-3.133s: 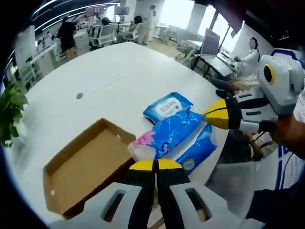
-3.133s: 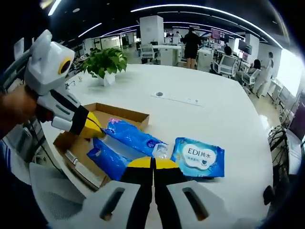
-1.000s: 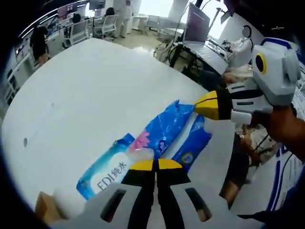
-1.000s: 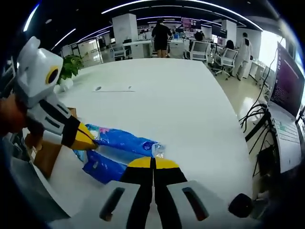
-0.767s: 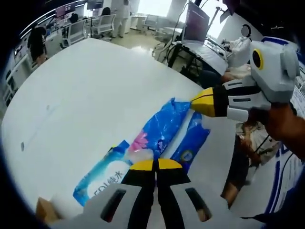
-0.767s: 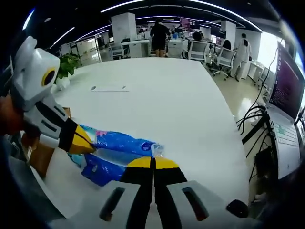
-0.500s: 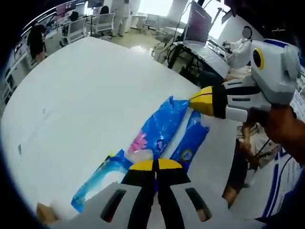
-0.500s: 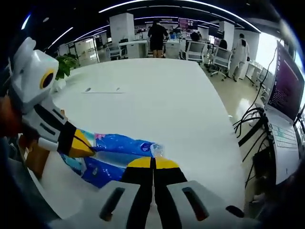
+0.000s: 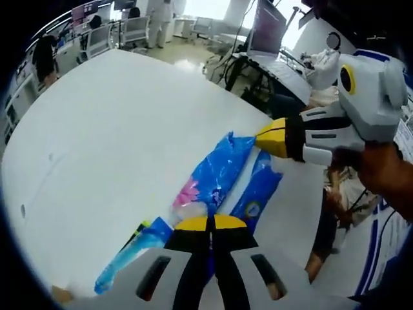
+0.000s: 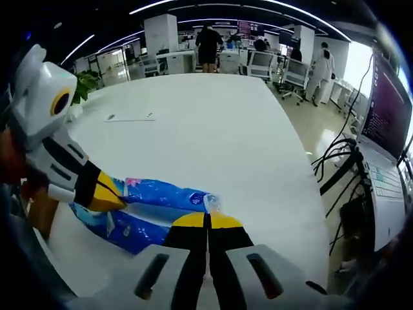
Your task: Operate the shoe box by opening the lid, removing the specified soft item, and placing it in the target area until the item is outside and the box remains undamaged.
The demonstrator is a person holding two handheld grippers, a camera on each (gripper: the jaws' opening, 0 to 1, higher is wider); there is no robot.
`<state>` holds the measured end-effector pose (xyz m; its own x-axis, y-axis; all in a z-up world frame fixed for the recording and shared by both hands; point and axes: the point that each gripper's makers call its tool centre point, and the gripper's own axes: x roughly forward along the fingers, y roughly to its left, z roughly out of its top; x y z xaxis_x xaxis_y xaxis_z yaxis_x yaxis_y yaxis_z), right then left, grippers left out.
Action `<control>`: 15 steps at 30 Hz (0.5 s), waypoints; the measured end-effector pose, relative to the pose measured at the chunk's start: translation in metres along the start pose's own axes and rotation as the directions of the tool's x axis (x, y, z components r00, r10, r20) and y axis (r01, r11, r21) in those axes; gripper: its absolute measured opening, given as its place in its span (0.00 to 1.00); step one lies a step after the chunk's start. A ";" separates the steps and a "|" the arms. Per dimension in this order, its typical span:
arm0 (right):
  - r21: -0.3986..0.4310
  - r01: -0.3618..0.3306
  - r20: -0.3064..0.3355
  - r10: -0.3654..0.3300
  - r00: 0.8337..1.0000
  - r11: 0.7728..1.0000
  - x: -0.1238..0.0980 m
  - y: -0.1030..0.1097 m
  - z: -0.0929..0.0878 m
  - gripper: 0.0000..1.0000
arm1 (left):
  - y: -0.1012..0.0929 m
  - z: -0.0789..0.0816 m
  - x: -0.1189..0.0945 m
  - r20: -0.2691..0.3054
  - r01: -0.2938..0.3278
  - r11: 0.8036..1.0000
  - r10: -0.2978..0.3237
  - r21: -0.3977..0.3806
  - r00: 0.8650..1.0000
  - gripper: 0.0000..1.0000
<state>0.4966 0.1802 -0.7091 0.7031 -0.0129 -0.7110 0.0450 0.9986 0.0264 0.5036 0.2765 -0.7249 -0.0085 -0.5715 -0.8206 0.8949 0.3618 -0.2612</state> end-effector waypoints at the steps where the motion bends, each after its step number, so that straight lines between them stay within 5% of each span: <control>1: -0.003 0.001 -0.001 -0.001 1.000 1.000 0.001 0.000 0.000 0.00 | 0.000 -0.001 0.001 0.000 0.001 1.000 -0.001 -0.001 1.000 0.00; 15: -0.005 -0.011 -0.054 0.011 0.999 1.000 0.025 -0.002 -0.024 0.00 | 0.009 -0.015 0.023 -0.030 -0.010 1.000 0.009 -0.004 1.000 0.00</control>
<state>0.4969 0.1793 -0.7437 0.6644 0.0007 -0.7473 0.0338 0.9990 0.0309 0.5045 0.2773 -0.7539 -0.0133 -0.5460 -0.8377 0.8932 0.3702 -0.2554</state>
